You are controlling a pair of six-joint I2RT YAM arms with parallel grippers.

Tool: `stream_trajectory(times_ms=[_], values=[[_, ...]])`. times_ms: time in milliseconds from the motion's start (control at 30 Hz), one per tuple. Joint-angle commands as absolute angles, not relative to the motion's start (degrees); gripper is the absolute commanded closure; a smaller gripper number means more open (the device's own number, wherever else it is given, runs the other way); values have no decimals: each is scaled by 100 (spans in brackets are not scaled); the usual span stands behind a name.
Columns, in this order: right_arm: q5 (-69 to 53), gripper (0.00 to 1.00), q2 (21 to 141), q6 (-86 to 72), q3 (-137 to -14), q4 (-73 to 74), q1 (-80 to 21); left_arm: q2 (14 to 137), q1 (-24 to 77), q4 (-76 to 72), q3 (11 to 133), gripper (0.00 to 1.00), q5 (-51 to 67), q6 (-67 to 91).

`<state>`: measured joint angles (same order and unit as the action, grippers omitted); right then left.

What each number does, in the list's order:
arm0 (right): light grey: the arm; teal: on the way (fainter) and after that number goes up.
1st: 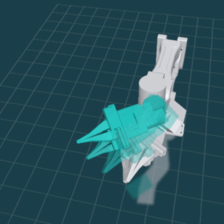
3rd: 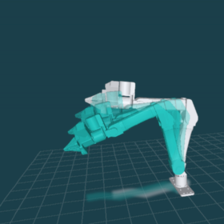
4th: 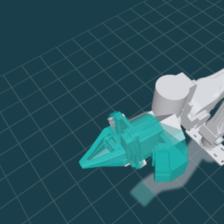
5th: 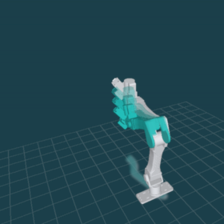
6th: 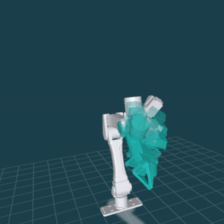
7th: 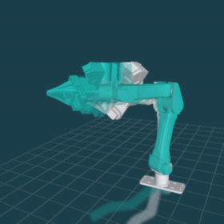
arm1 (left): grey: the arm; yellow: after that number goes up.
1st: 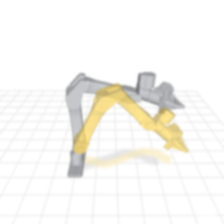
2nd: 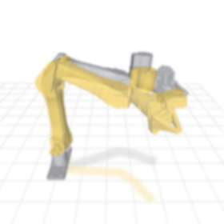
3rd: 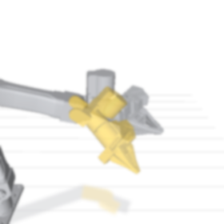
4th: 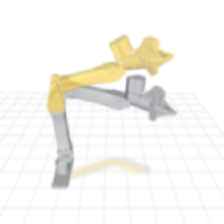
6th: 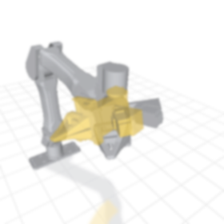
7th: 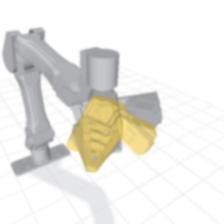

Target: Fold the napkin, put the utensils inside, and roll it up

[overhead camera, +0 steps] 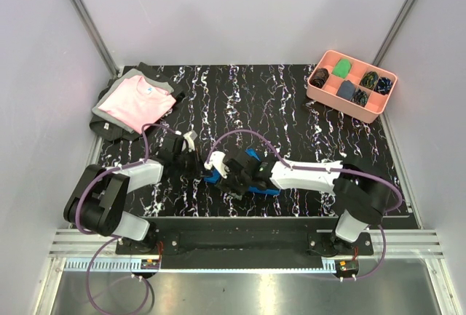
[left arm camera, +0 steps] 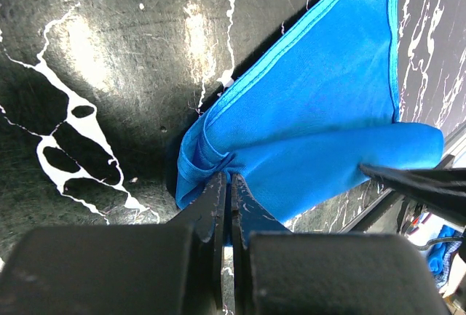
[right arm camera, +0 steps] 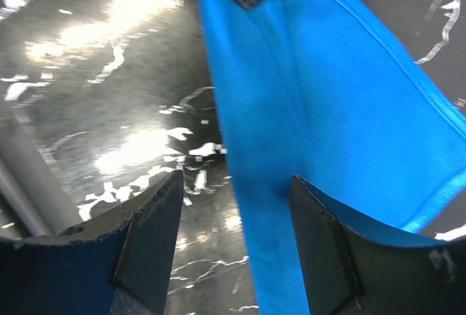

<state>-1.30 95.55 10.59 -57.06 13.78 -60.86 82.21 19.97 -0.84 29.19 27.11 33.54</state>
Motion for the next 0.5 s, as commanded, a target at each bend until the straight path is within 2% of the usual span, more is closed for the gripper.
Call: stream_trajectory(times_ms=[0, 367, 433, 467], values=[[703, 32, 9633, 1388, -5634, 985, -6179, 8394, 2022, 475, 2874, 100, 2399, 3217], [738, 36, 10054, 1345, -5476, 932, -6179, 8350, 2022, 527, 2892, 100, 2417, 3173], [747, 41, 10116, 1275, -5458, 932, -6179, 8350, 2022, 554, 2927, 100, 2426, 3173], [704, 48, 10168, 1248, -5441, 940, -6170, 8350, 2021, 571, 2935, 100, 2426, 3147]])
